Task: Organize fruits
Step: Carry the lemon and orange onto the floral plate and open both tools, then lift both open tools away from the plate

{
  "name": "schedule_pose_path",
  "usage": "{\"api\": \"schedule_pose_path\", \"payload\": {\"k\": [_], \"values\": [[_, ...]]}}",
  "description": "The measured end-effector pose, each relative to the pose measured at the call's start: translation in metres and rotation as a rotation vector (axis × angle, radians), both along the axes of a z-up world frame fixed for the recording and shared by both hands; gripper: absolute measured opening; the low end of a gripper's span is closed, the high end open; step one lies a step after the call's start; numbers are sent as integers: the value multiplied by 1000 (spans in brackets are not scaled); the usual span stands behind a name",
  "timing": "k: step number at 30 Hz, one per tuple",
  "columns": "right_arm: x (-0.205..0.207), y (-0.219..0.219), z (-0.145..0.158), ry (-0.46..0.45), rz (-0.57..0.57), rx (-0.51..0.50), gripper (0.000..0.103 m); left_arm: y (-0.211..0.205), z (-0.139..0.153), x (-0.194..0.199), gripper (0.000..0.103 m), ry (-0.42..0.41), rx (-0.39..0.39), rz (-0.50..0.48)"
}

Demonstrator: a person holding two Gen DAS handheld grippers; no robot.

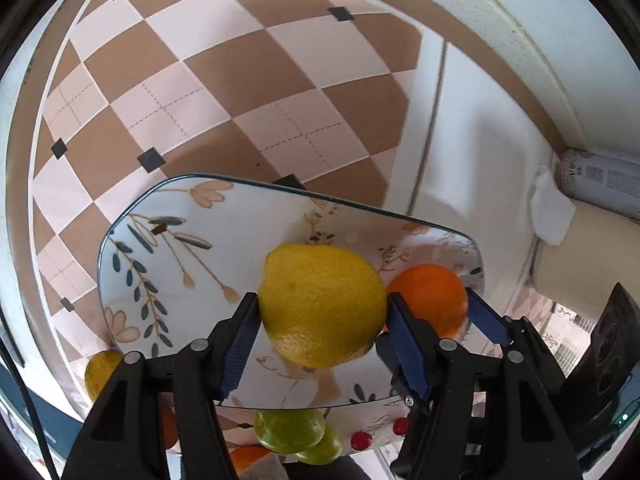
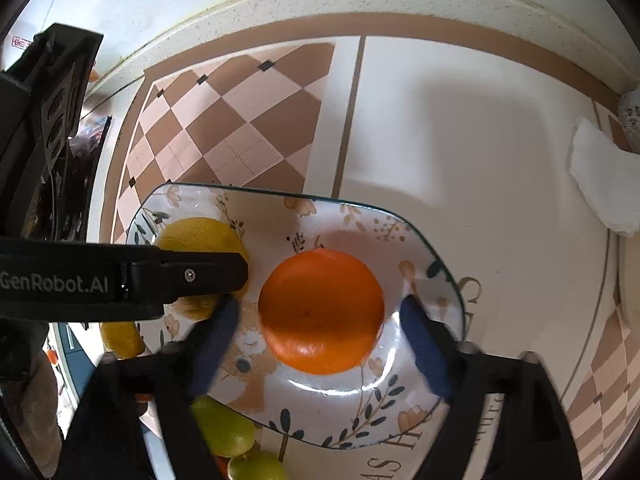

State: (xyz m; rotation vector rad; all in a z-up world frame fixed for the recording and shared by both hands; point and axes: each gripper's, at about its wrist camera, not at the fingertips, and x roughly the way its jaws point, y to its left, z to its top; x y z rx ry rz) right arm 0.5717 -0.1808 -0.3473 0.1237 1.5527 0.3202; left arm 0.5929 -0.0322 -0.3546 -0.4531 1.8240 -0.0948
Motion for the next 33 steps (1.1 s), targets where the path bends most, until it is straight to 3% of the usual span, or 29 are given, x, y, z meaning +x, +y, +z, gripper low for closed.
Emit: {"api": "schedule_pose_path", "payload": {"k": [4,8,19,33], "values": [[-2,-7,8,-3,-16,-22,88,3,12,2,74,-44,3,5],[-10,-15,21,-34,-38,-50,92,9,29,-3,75,-100,43,-6],[-69,-32,71,-124,-140,-136,92,15,90,-64,75,-378,364,-147],[-142,-15,134,-224,-188,-159,92,22,149,-154,75,-555,423,-153]]}}
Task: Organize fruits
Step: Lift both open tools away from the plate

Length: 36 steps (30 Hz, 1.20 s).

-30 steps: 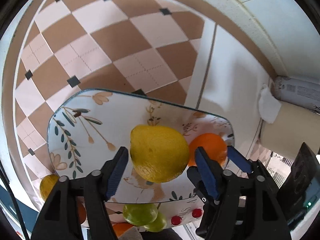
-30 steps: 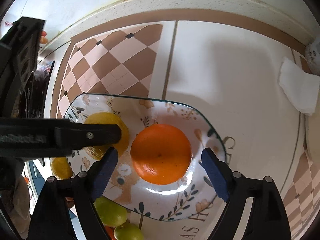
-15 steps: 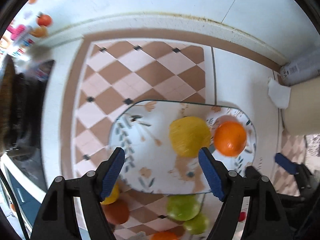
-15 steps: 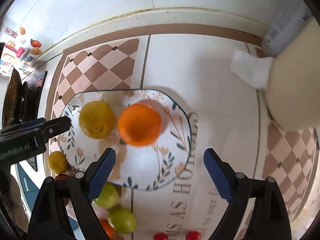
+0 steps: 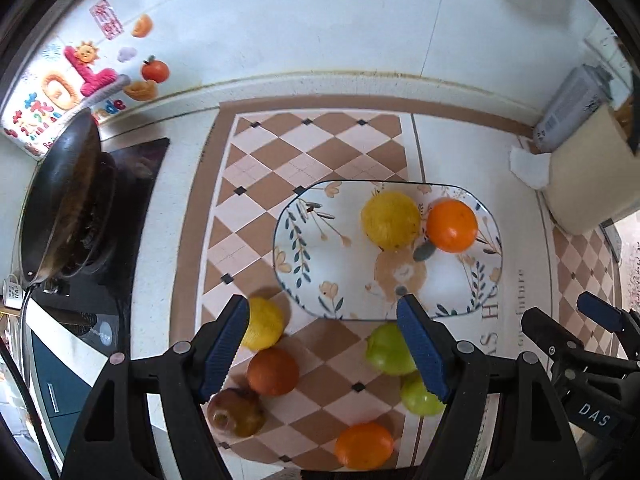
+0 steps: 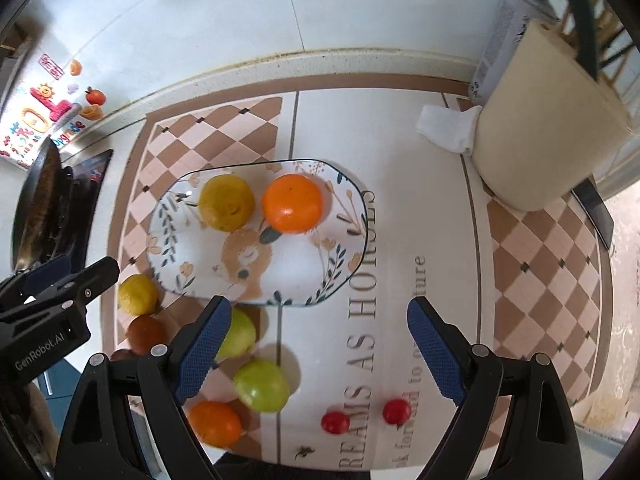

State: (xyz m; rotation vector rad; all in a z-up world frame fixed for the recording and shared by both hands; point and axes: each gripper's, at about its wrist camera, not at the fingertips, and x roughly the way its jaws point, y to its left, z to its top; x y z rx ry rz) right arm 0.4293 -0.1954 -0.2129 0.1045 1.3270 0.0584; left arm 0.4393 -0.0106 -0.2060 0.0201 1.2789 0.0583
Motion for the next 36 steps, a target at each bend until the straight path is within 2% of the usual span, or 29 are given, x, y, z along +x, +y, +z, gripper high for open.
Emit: {"api": "schedule_pose_path", "payload": {"k": [12,18,22,26,27,28,32,36], "values": [[-71,16,69,-108,33,6,92,18,54,-72,75,-102,3,1],[-99,20,95,-145,36,29,92,23,67,-99,75,-123,-6,5],[-110,18,100,-149,25,62,92,23,70,-114,75,-135,-4,12],[-114,14,95,-137,12,86,92,22,65,-119,75,-127,-20,24],[-113,12,91,-131,9,93,92,22,62,-118,84,-127,-9,25],[-113,10,86,-122,7,107,92,23,59,-118,99,-121,1,24],[-109,-1,56,-67,-15,154,92,22,36,-115,101,-87,41,24],[-104,-10,14,20,-36,202,92,14,-11,-115,101,41,21,-13]]}}
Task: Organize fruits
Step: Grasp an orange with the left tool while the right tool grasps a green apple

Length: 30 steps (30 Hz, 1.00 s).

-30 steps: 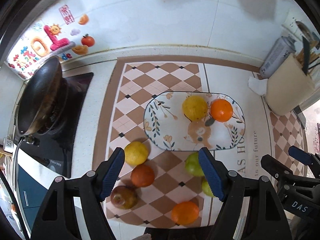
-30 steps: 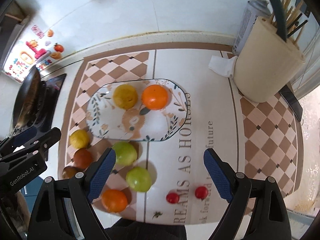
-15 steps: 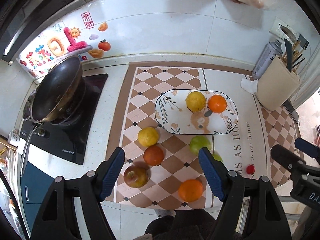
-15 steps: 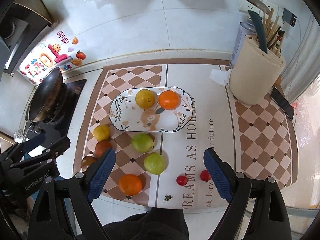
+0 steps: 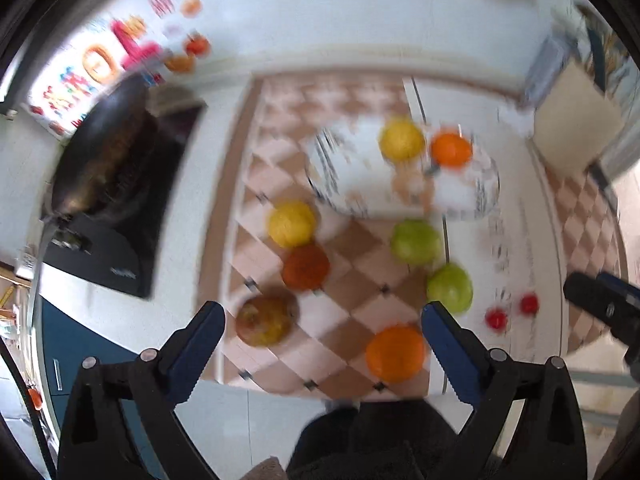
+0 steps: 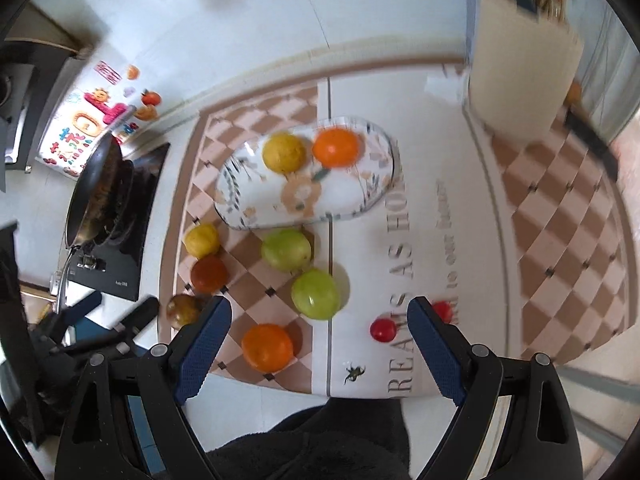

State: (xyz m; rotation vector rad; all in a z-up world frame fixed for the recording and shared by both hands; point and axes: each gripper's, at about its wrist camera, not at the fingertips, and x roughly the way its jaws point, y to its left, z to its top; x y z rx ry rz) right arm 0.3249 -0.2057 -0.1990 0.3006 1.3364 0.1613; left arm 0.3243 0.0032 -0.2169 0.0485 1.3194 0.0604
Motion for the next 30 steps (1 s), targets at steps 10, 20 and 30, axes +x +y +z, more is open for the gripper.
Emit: {"api": "schedule_pose_path", "payload": {"k": [10,20,30], "values": [[6,-15,-60,115,-32,30,92,-30,-114,-2,101,331,-118,-12],[28,7,-99,165,29,8,92,-42,-133,-2,63,334,-133,-26],[56,61,-149,205,160,-12,69,-28,-128,2,64,313,-116,5]]}}
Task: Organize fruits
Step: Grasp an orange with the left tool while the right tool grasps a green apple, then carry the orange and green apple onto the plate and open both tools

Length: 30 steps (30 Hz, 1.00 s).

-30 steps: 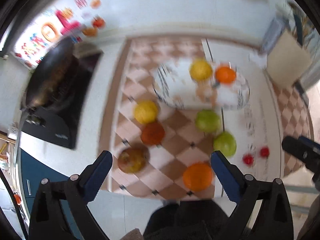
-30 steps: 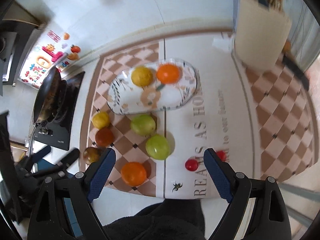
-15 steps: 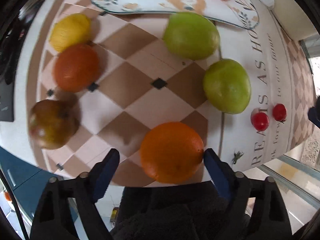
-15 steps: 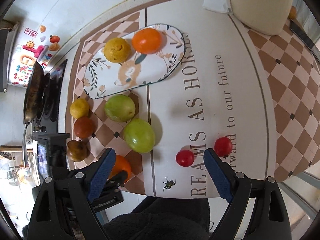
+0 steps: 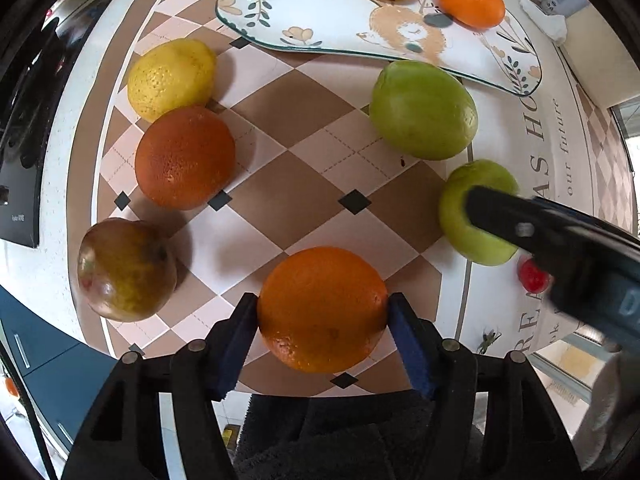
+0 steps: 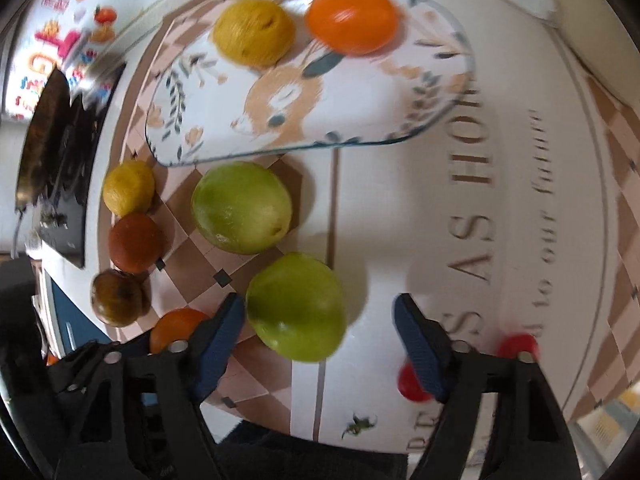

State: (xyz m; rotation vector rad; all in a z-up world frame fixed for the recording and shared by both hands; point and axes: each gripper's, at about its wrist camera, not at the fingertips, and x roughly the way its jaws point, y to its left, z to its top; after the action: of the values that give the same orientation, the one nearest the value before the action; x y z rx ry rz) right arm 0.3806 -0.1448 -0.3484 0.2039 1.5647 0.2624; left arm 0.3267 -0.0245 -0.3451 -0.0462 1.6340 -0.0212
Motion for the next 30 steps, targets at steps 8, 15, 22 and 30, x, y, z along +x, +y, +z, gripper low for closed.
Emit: {"api": "schedule_pose_path", "payload": {"k": [8,15,22,30], "values": [[-13,4,11,26,45,-8,53,8,-11,0,64,24,-40,10],[-6,-3,-1,49,4,67,58,10,-14,5,64,22,-46,3],[-2,3,-6,69,14,72,59,14,-20,-1,64,23,-56,10],[-23,-21,-9,111,-12,48,60,14,-18,1,64,17,-58,13]]}}
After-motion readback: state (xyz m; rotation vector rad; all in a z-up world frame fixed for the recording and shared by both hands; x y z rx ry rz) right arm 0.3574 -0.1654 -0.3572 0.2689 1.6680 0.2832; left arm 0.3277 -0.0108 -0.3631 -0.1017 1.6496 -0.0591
